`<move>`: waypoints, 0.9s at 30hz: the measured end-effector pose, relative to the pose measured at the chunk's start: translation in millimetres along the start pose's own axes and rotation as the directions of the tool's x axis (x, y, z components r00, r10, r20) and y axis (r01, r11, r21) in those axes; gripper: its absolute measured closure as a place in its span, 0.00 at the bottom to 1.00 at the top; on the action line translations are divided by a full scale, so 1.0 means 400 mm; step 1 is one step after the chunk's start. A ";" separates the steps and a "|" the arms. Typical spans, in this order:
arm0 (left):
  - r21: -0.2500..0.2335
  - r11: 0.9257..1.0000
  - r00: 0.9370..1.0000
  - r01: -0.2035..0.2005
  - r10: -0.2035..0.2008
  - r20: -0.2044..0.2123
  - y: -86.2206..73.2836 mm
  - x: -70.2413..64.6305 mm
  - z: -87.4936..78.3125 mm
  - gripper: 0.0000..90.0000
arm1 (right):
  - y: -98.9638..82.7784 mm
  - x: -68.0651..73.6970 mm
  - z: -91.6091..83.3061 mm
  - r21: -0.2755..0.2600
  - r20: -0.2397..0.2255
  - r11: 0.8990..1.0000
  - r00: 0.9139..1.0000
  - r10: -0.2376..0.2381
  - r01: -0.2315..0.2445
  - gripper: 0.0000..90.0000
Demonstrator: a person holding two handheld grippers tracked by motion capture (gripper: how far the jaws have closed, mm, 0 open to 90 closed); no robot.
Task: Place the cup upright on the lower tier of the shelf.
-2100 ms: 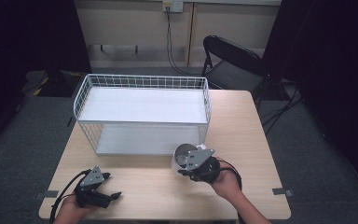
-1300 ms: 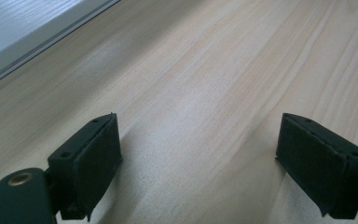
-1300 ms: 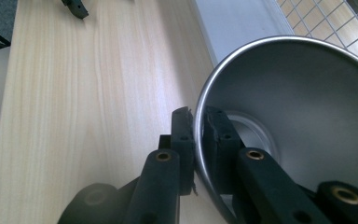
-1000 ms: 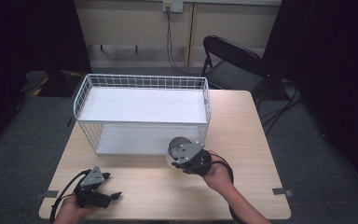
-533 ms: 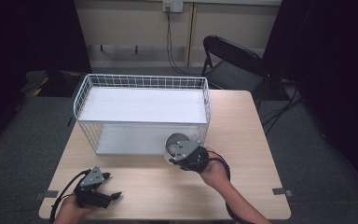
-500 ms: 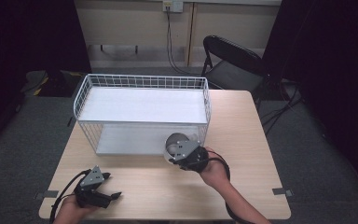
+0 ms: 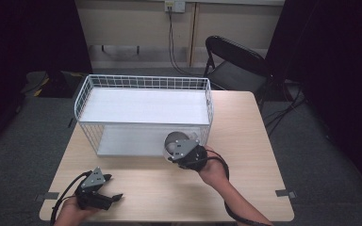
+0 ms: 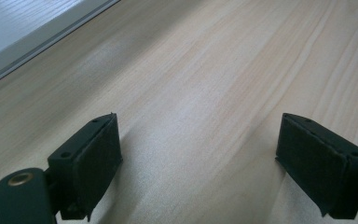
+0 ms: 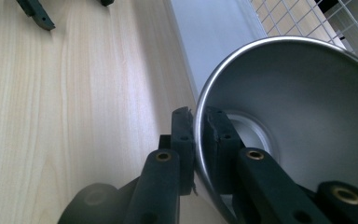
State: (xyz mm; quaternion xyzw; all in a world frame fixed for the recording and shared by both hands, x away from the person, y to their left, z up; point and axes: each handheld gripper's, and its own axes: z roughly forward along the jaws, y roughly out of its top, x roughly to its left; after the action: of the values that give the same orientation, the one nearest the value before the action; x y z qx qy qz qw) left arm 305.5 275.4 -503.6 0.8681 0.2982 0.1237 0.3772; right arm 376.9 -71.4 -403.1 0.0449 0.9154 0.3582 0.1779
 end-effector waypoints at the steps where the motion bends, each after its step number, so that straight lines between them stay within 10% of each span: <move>1: 0.000 1.000 1.000 0.000 0.000 0.000 0.000 0.000 0.000 0.15 | 0.001 -0.001 0.002 -0.002 0.006 1.000 1.000 -0.002 0.002 0.92; 27: 0.000 1.000 1.000 0.000 0.000 0.000 0.000 0.000 0.000 0.15 | 0.011 -0.024 0.019 0.008 0.023 1.000 1.000 -0.020 0.020 0.92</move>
State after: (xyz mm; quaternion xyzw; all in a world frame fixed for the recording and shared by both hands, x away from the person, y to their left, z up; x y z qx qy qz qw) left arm 305.5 275.4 -503.6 0.8681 0.2982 0.1236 0.3772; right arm 388.2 -65.5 -402.6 0.0406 0.9151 0.3524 0.1919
